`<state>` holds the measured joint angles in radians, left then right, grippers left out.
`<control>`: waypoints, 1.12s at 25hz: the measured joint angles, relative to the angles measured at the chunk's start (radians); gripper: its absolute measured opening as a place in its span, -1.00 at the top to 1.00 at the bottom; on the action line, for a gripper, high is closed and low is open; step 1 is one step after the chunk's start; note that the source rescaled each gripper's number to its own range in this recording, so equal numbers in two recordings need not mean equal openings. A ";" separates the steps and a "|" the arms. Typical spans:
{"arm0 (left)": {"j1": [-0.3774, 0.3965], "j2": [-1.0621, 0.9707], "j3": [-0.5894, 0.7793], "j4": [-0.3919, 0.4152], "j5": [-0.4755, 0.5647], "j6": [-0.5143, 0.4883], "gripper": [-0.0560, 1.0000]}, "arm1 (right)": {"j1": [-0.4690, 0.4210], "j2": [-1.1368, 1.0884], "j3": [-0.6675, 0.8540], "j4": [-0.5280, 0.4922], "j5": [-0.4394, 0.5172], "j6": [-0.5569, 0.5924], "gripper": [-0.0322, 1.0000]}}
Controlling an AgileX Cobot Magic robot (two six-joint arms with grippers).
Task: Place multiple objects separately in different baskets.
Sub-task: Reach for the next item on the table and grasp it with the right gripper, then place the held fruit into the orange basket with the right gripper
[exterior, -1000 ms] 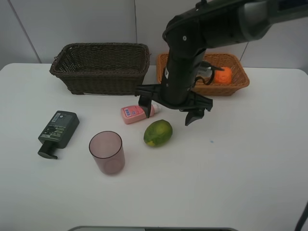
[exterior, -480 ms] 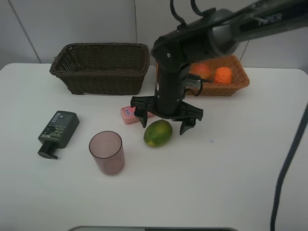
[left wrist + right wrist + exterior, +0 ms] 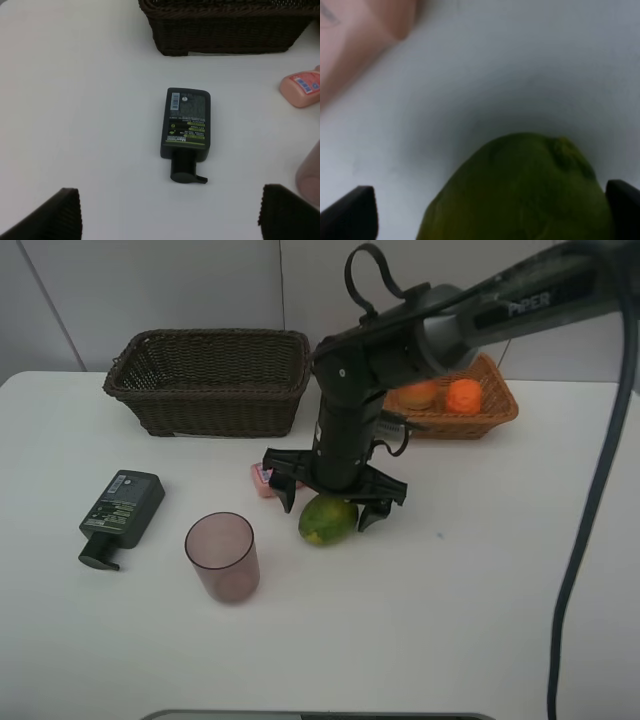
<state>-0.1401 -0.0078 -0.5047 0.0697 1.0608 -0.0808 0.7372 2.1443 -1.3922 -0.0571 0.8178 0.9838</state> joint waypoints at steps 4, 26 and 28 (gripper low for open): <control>0.000 0.000 0.000 0.000 0.000 0.000 -0.85 | 0.000 0.012 0.000 0.000 0.020 0.000 -1.00; 0.000 0.000 0.000 0.000 0.000 0.000 -0.85 | 0.000 0.013 0.000 -0.001 0.055 0.000 0.46; 0.000 0.000 0.000 0.000 0.000 0.000 -0.85 | 0.000 0.013 0.000 -0.001 0.055 0.000 0.46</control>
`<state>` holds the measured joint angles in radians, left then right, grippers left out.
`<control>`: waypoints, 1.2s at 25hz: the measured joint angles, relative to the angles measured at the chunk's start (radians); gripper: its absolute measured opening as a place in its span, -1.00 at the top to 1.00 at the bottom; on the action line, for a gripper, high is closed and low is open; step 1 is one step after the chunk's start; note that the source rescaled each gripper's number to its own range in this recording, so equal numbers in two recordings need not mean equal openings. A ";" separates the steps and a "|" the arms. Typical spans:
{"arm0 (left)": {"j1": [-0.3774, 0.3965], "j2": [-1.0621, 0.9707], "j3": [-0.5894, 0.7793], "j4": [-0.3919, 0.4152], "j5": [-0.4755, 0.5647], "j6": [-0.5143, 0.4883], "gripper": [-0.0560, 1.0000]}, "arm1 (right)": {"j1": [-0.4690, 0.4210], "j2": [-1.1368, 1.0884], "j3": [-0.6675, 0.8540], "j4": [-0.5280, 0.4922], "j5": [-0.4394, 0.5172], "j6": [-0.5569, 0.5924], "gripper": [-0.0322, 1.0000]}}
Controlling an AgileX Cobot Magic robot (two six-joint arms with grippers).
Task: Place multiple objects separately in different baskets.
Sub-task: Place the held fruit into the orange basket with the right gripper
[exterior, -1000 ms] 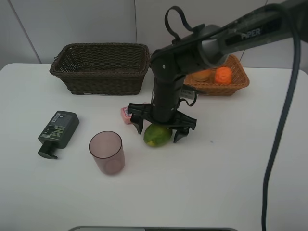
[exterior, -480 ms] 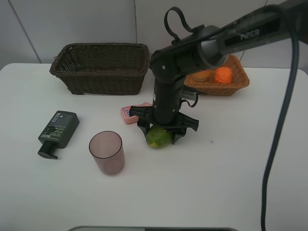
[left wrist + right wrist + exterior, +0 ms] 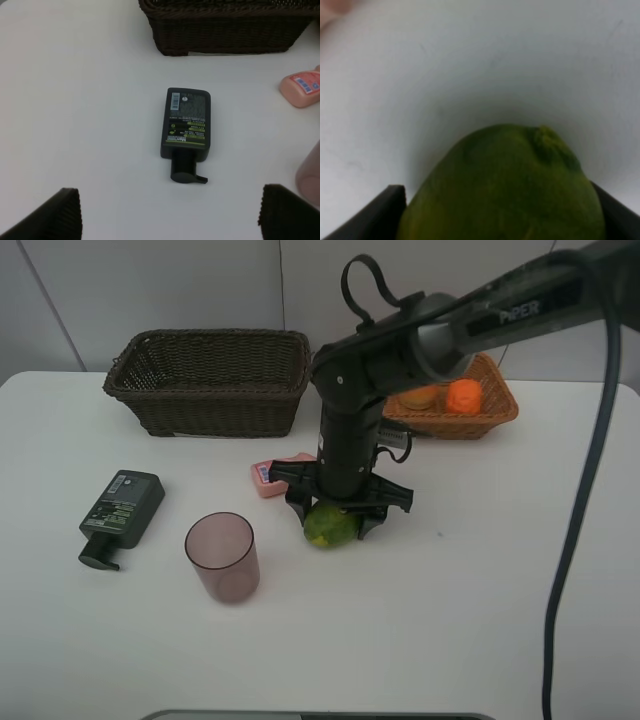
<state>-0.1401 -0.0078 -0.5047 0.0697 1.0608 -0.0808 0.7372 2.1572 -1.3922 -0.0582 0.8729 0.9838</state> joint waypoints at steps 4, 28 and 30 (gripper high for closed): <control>0.000 0.000 0.000 0.000 0.000 0.000 -0.85 | 0.000 0.000 0.000 0.000 0.000 0.000 0.46; 0.000 0.000 0.000 0.000 0.000 0.000 -0.85 | -0.120 -0.143 -0.024 -0.001 0.185 -0.661 0.46; 0.000 0.000 0.000 0.000 0.000 0.000 -0.85 | -0.139 -0.143 -0.055 -0.001 0.201 -0.709 0.46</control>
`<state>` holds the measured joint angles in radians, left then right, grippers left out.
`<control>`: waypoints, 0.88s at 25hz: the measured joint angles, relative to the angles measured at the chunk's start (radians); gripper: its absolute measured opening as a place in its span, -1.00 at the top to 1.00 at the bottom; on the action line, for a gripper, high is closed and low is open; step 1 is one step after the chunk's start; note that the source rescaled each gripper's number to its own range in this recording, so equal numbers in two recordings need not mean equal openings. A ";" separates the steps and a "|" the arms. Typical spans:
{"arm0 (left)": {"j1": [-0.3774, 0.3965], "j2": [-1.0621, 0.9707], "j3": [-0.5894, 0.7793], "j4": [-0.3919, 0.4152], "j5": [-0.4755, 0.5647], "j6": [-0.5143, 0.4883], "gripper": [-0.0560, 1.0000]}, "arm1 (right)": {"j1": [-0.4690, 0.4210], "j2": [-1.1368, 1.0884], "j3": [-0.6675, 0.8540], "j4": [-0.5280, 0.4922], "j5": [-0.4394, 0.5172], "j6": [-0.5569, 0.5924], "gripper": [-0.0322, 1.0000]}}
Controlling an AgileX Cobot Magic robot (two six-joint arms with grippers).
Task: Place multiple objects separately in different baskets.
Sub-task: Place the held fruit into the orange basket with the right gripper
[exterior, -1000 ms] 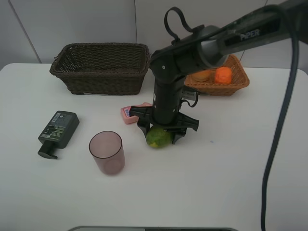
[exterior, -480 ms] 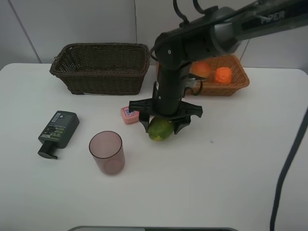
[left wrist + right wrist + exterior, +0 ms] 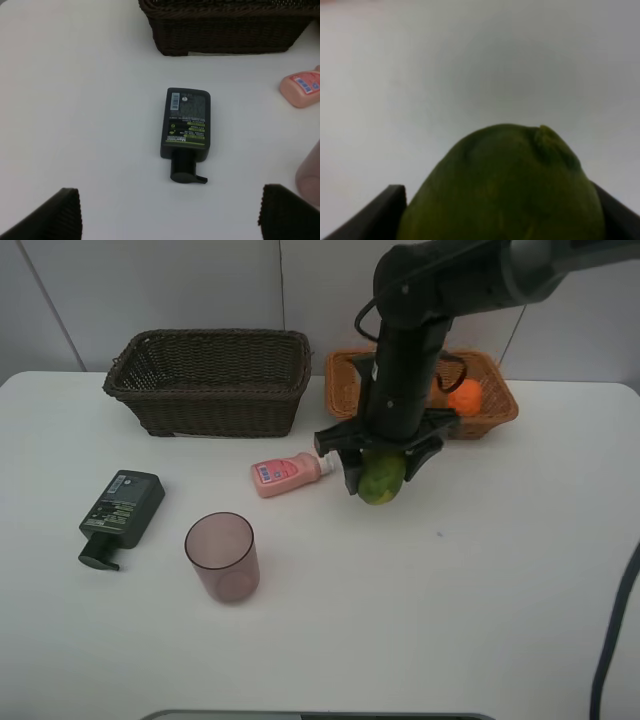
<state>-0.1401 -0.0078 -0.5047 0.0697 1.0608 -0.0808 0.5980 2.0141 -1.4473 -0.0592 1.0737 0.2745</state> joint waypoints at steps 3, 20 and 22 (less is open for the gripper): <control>0.000 0.000 0.000 0.000 0.000 0.000 -0.85 | -0.030 0.000 -0.077 0.000 0.014 -0.042 0.46; 0.000 0.000 0.000 0.000 0.000 0.000 -0.85 | -0.157 0.225 -0.574 -0.038 0.016 -0.051 0.46; 0.000 0.000 0.000 0.000 0.000 0.000 -0.85 | -0.163 0.249 -0.582 -0.064 -0.017 -0.051 0.46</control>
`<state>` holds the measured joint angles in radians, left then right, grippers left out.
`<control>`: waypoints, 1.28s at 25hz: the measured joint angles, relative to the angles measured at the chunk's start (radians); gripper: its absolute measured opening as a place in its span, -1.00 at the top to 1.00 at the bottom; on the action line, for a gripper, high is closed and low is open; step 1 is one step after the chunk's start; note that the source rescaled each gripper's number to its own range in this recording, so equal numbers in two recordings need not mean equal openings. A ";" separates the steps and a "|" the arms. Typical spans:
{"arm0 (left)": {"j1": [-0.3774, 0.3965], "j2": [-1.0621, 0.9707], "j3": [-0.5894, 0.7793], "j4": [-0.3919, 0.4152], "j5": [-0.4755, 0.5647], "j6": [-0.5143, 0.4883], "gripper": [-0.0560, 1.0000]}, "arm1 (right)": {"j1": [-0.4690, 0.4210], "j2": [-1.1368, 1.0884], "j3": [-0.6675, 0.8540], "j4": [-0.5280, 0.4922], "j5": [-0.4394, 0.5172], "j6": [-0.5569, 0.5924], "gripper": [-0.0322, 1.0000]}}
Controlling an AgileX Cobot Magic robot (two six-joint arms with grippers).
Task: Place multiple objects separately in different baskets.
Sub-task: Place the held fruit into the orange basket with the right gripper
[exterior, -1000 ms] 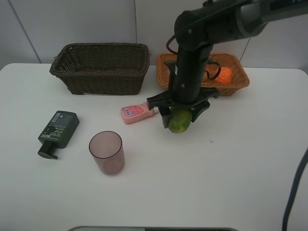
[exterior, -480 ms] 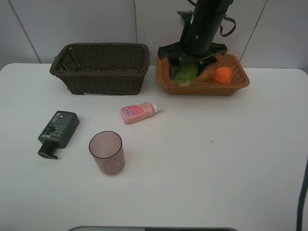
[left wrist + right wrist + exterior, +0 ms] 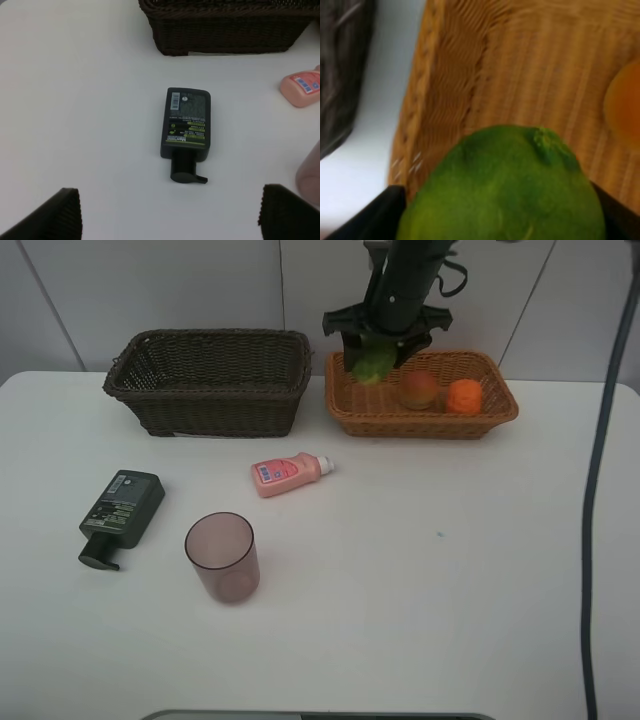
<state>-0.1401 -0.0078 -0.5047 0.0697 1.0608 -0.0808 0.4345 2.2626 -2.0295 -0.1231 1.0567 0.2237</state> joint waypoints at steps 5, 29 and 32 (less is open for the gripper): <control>0.000 0.000 0.000 0.000 0.000 0.000 -0.85 | -0.016 0.039 0.000 -0.019 -0.100 0.000 0.46; 0.000 0.000 0.000 0.000 0.000 0.000 -0.85 | -0.021 0.126 0.006 -0.041 -0.182 0.000 -0.45; 0.000 0.000 0.000 0.000 0.000 0.000 -0.85 | -0.021 0.126 0.006 -0.040 -0.182 0.000 -0.56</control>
<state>-0.1401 -0.0078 -0.5047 0.0697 1.0608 -0.0808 0.4136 2.3888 -2.0236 -0.1636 0.8743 0.2237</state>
